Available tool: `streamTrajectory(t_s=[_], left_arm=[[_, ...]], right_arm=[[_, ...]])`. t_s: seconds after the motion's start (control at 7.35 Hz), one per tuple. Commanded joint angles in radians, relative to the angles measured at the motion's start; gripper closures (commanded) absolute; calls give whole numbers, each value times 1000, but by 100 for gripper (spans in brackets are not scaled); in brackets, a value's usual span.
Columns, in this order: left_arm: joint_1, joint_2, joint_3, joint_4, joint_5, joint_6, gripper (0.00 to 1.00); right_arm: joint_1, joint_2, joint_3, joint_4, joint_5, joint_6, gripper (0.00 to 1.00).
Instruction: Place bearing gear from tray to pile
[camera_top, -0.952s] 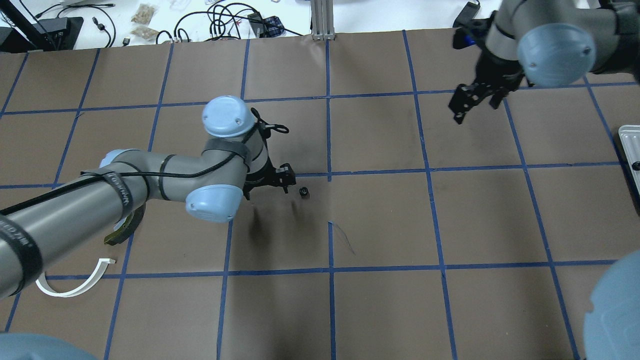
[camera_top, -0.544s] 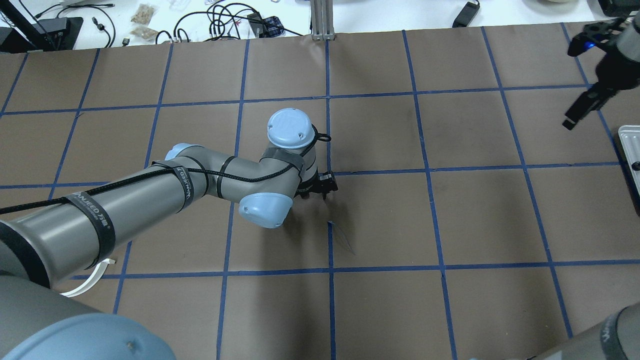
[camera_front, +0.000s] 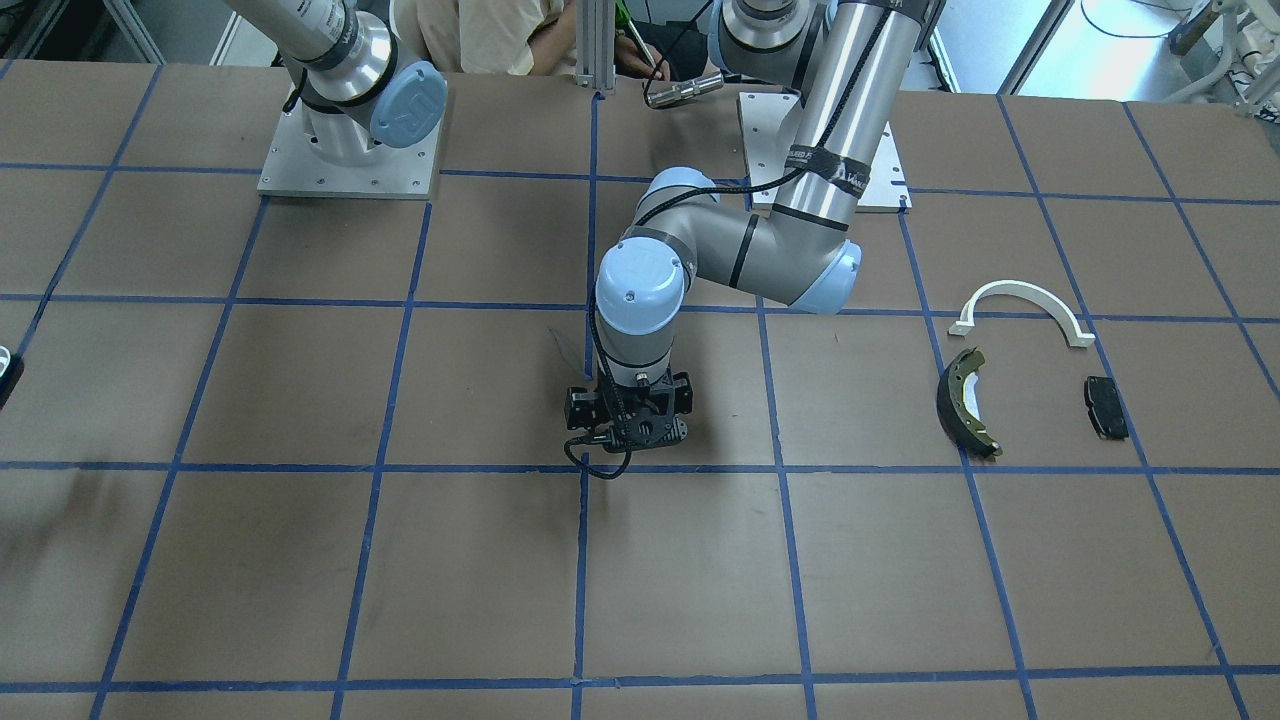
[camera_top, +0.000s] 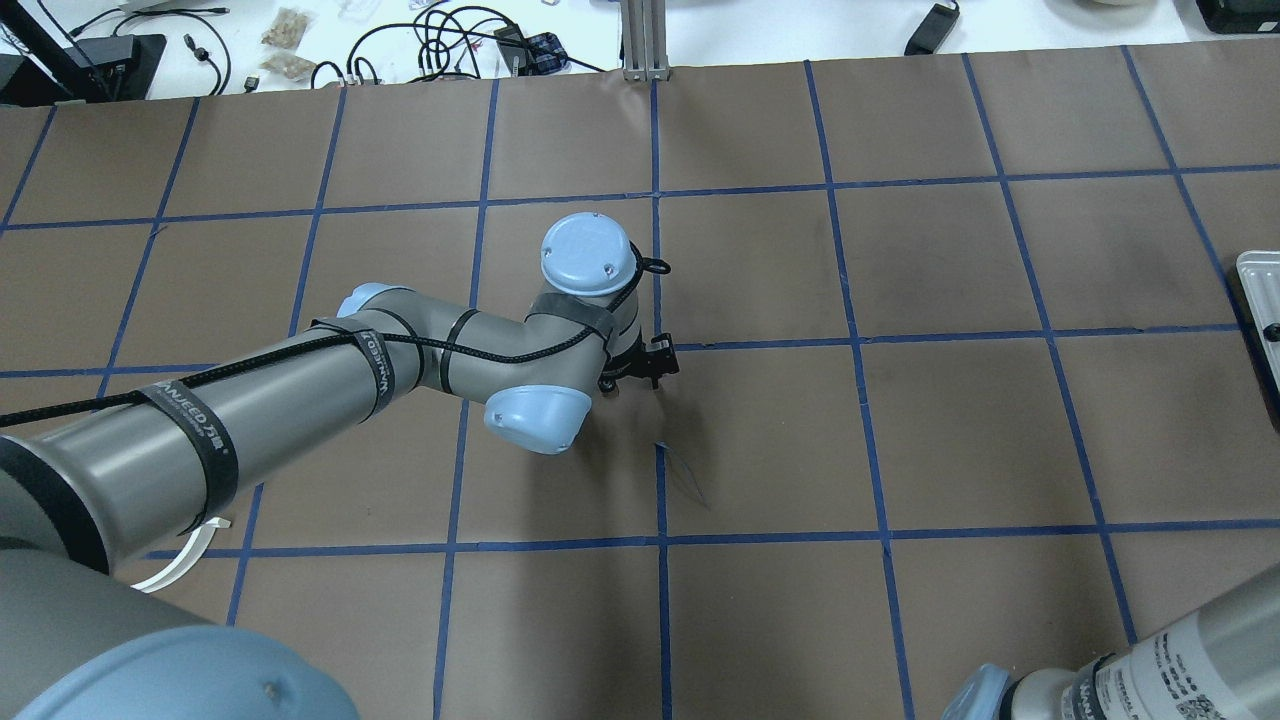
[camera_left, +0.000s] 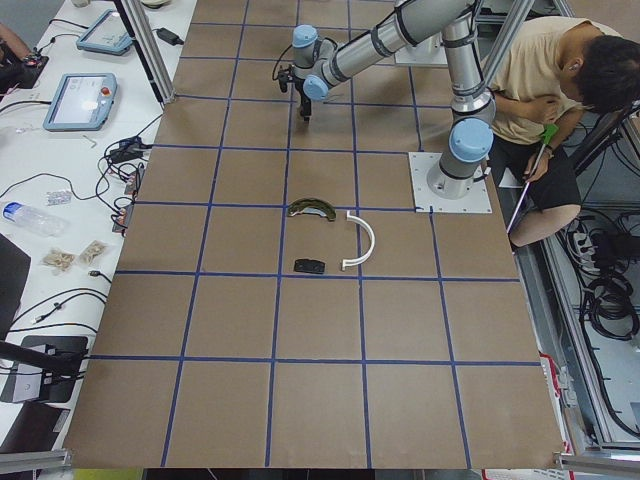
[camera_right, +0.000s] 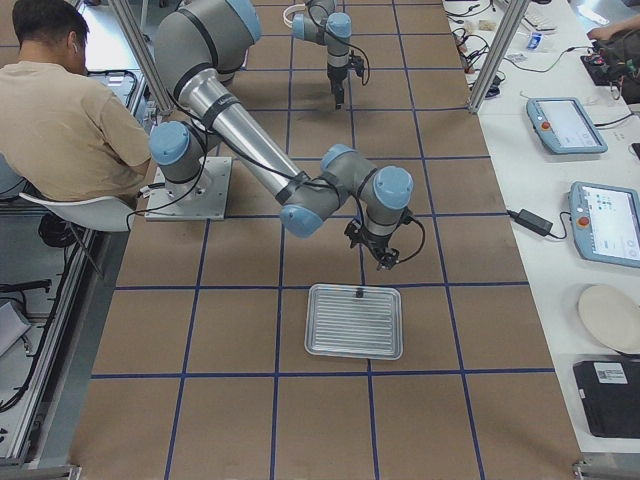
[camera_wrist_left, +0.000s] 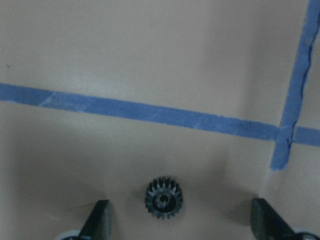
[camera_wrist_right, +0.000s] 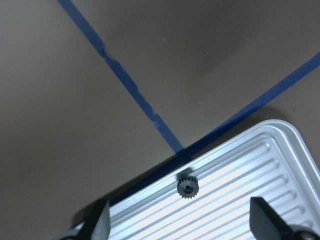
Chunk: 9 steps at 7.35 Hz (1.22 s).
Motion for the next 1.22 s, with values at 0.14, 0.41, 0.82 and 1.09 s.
streamTrajectory(t_s=[0.14, 0.41, 0.82, 1.09], left_arm=[[3, -4, 2, 8, 4, 27, 66], [3, -2, 3, 9, 4, 32, 100], [10, 4, 6, 9, 4, 35, 100], [77, 51, 32, -15, 4, 158, 100]], right_arm=[[-46, 82, 5, -130, 38, -441, 1], [-46, 87, 66, -219, 52, -470, 2], [-46, 81, 133, -342, 98, -519, 17], [-46, 81, 135, -339, 98, -517, 30]])
